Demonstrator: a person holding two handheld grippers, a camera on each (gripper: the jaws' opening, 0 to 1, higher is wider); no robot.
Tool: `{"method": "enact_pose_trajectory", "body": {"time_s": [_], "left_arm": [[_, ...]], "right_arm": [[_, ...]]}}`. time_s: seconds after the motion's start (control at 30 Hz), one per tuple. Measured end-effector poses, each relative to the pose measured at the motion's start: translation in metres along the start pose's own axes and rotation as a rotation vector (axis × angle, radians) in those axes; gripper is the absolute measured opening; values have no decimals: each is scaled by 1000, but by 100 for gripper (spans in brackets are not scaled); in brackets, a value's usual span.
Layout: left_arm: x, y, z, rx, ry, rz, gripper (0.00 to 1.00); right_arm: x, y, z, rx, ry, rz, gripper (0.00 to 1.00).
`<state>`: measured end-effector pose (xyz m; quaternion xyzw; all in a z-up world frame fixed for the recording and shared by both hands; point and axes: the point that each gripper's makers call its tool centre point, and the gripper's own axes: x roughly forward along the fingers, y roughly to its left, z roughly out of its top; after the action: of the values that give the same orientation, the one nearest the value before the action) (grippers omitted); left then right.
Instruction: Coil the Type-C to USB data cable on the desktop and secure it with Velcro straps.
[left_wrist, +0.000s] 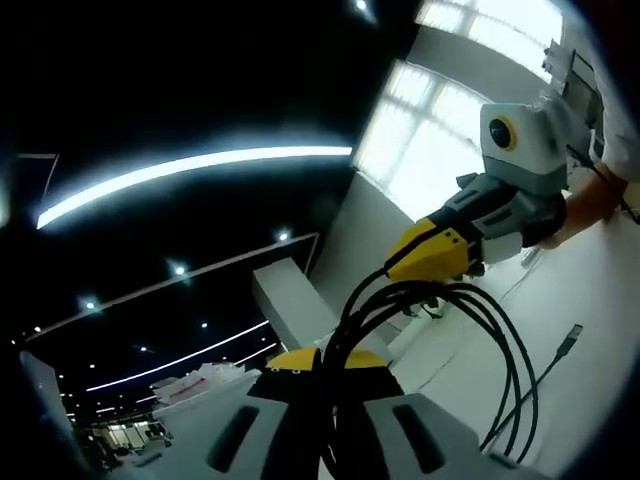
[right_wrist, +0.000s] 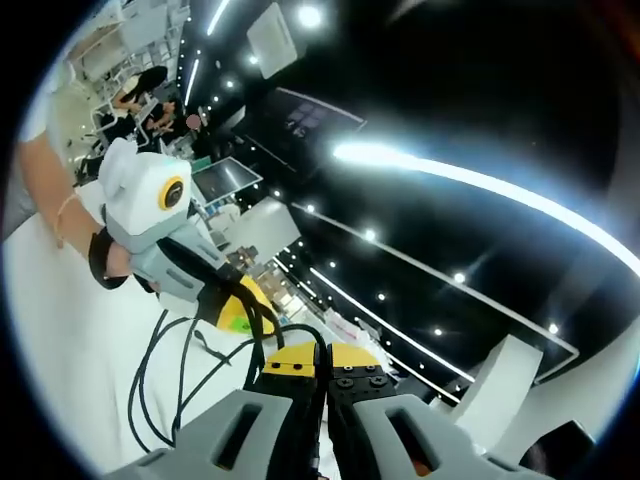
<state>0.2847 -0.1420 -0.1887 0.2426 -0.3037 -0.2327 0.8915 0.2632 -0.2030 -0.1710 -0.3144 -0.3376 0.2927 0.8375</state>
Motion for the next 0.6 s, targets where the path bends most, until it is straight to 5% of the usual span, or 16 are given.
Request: {"method": "enact_pose_trajectory", "body": {"time_s": [0.33, 0.47, 0.6], "left_arm": [[5, -11, -8, -23, 21, -42, 11], [3, -2, -13, -74, 43, -28, 11], [3, 2, -22, -118, 79, -45, 10]], "right_arm": [[1, -4, 0, 35, -12, -7, 1], [2, 7, -1, 194, -19, 75, 1], [5, 11, -11, 442, 1, 155, 1]]}}
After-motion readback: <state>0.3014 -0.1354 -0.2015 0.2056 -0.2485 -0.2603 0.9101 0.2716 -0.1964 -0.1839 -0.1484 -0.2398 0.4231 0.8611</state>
